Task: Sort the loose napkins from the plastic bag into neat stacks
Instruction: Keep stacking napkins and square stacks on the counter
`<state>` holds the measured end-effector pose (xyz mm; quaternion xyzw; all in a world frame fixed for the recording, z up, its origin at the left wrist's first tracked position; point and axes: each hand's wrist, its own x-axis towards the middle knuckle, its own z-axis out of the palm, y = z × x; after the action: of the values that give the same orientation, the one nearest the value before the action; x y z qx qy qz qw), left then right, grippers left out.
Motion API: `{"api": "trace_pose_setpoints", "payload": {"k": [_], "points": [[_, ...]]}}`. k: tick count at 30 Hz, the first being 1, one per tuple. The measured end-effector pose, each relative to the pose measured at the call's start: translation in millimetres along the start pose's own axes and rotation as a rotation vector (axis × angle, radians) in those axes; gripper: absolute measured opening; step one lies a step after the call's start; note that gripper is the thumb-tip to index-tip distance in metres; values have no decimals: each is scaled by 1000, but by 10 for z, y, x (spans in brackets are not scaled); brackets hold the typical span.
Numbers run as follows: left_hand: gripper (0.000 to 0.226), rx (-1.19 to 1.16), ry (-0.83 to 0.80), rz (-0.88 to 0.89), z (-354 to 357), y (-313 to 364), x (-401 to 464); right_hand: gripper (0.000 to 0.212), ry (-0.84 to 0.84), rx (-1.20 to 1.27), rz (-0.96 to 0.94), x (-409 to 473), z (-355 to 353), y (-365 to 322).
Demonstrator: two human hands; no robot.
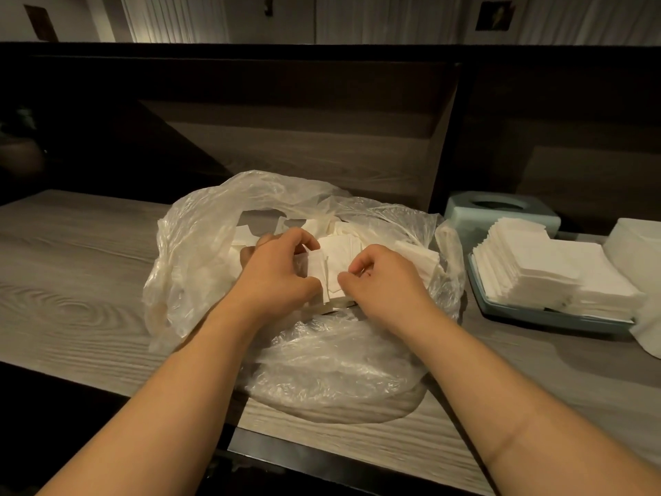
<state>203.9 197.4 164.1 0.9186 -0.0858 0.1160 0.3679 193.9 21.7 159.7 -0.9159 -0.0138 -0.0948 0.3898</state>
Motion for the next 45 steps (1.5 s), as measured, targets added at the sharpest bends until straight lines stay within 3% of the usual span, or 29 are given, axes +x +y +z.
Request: {"api": "trace_pose_setpoints", "payload": {"k": [3, 7, 9, 18, 27, 30, 34, 38, 40, 45], "points": [[46, -37, 7, -5, -7, 12, -7, 9, 5, 72, 15, 4, -22, 2], [39, -33, 8, 43, -8, 4, -2, 37, -31, -7, 26, -13, -2, -8], [39, -16, 5, 47, -12, 4, 7, 40, -20, -49, 19, -11, 9, -12], [32, 61, 12, 95, -15, 29, 8, 33, -5, -8, 24, 4, 39, -1], [27, 20, 66, 129, -17, -8, 11, 5, 75, 210, 28, -4, -34, -6], [24, -39, 82, 127, -35, 11, 2, 21, 101, 386, 61, 2, -72, -14], [29, -71, 17, 106, -40, 21, -3, 46, 13, 467, 97, -11, -122, -33], [15, -90, 20, 115, -21, -29, 28, 15, 6, 506, 105, -26, -158, -73], [9, -109, 58, 121, -17, -35, 29, 11, 48, 542, 117, -31, -169, -85], [17, -551, 112, 77, -58, -4, 14, 8, 203, 720, 89, -23, -252, -87]]}}
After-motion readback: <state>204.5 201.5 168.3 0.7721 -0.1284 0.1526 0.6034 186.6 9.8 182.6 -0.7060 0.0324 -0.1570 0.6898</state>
